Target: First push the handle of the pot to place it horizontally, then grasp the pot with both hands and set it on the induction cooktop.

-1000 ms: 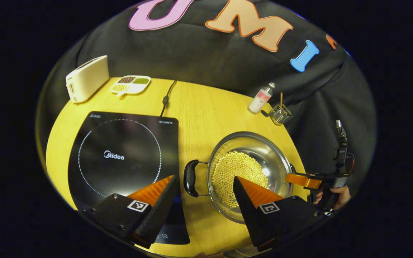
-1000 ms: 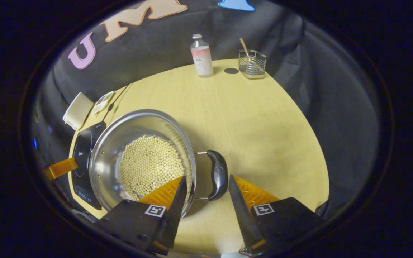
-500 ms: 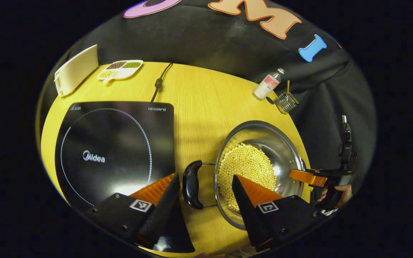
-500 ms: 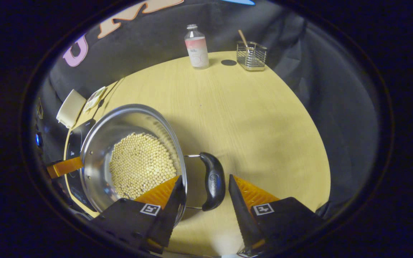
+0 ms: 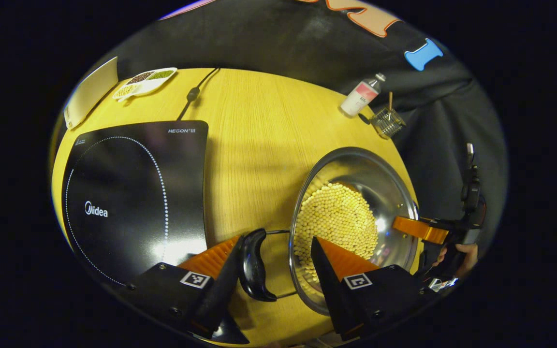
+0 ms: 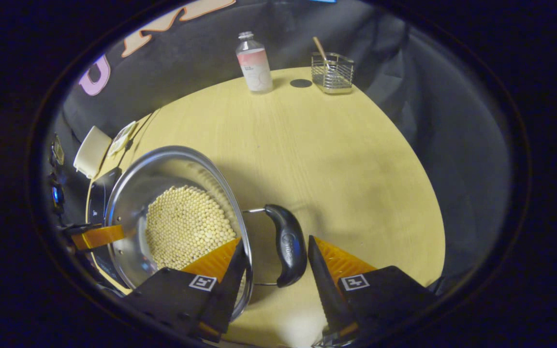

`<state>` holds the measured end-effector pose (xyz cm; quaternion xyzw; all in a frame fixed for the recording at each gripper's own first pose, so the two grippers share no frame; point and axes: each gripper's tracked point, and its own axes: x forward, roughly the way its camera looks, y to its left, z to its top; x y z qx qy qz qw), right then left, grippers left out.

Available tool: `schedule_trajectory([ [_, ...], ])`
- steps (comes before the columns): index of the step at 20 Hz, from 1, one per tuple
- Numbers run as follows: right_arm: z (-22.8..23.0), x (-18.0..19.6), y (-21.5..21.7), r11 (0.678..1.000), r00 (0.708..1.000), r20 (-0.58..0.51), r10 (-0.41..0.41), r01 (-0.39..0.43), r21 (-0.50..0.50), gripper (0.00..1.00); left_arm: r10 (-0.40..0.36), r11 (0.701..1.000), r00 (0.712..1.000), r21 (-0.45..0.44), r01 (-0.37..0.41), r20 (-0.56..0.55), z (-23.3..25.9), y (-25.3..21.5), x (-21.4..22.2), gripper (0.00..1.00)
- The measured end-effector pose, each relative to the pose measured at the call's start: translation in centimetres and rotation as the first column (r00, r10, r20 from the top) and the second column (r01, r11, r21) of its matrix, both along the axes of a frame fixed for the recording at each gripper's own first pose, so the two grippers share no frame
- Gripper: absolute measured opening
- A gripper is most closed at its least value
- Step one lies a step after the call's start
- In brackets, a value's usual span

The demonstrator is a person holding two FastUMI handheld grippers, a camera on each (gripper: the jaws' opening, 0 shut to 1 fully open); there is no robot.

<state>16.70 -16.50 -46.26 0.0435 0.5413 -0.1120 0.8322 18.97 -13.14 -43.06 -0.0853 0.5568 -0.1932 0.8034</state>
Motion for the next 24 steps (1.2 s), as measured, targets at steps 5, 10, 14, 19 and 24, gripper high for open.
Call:
schedule_trajectory([
  [5, -0.4, 0.1, -0.3, 0.997, 0.999, -0.016, 0.036, -0.037, -0.068, 0.77, -0.042, 0.993, 0.999, 0.109, 0.041, 0.003, -1.2, -0.1, 0.5, 0.8],
  [10, -1.0, 0.4, -0.1, 0.999, 0.999, -0.038, 0.016, -0.017, -0.037, 0.69, -0.063, 0.986, 0.998, 0.154, 0.065, -0.019, -2.6, 0.1, 0.5, 0.82],
  [14, -0.6, 0.3, 0.0, 0.999, 0.999, -0.029, 0.016, -0.015, 0.033, 0.6, -0.034, 0.994, 0.999, 0.103, 0.037, -0.029, -2.6, -0.2, 0.9, 0.68],
  [19, -0.2, -0.1, 0.0, 0.995, 1.0, -0.023, 0.013, -0.011, 0.094, 0.49, 0.044, 0.997, 0.997, 0.066, -0.04, -0.063, -2.1, -0.2, -0.5, 0.63],
  [24, 1.7, -1.6, 1.0, 0.991, 1.0, -0.011, 0.001, 0.0, 0.132, 0.49, 0.037, 0.995, 0.999, 0.089, -0.038, 0.011, 0.6, 0.5, -0.3, 0.61],
])
